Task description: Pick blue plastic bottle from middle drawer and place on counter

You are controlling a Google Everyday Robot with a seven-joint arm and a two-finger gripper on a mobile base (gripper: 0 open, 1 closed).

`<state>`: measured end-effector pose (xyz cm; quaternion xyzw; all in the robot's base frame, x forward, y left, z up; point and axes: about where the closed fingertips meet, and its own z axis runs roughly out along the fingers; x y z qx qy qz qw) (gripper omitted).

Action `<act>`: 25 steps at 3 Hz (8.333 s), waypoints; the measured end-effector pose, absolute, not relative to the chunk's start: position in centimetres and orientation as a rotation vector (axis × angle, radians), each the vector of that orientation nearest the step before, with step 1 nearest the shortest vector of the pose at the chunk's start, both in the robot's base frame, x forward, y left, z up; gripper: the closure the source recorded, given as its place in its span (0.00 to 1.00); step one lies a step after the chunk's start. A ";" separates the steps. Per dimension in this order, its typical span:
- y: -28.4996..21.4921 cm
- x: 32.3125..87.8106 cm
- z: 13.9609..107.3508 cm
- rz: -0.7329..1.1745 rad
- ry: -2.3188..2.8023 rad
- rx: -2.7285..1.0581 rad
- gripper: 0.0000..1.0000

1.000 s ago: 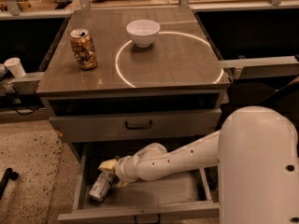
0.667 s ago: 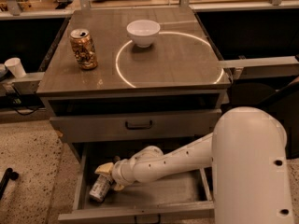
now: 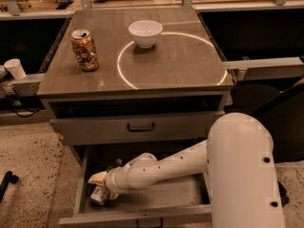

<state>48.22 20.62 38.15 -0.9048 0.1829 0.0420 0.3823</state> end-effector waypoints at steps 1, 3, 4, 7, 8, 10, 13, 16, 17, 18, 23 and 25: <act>21.8 48.1 37.6 0.134 0.443 -2.307 0.32; 22.6 48.6 37.3 0.160 0.407 -2.350 0.74; 22.6 48.8 37.7 0.155 0.398 -2.373 0.97; 23.7 41.0 44.1 0.142 0.272 -1.945 1.00; 23.7 41.0 44.1 0.142 0.272 -1.945 1.00; 19.3 42.7 50.8 0.021 0.250 -1.938 1.00; 18.5 38.5 64.9 -0.124 -0.028 -1.916 1.00; 15.9 34.5 79.6 -0.289 -0.049 -1.939 1.00; 15.4 32.6 87.1 -0.315 -0.036 -1.972 1.00; 13.0 33.4 93.4 -0.294 0.032 -2.002 1.00; 10.0 43.0 95.4 -0.338 0.017 -1.967 1.00; 2.0 48.1 104.5 -0.469 0.137 -1.909 1.00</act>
Offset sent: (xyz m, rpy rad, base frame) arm 0.0144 0.0147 -0.0133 -0.0063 0.0380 0.0624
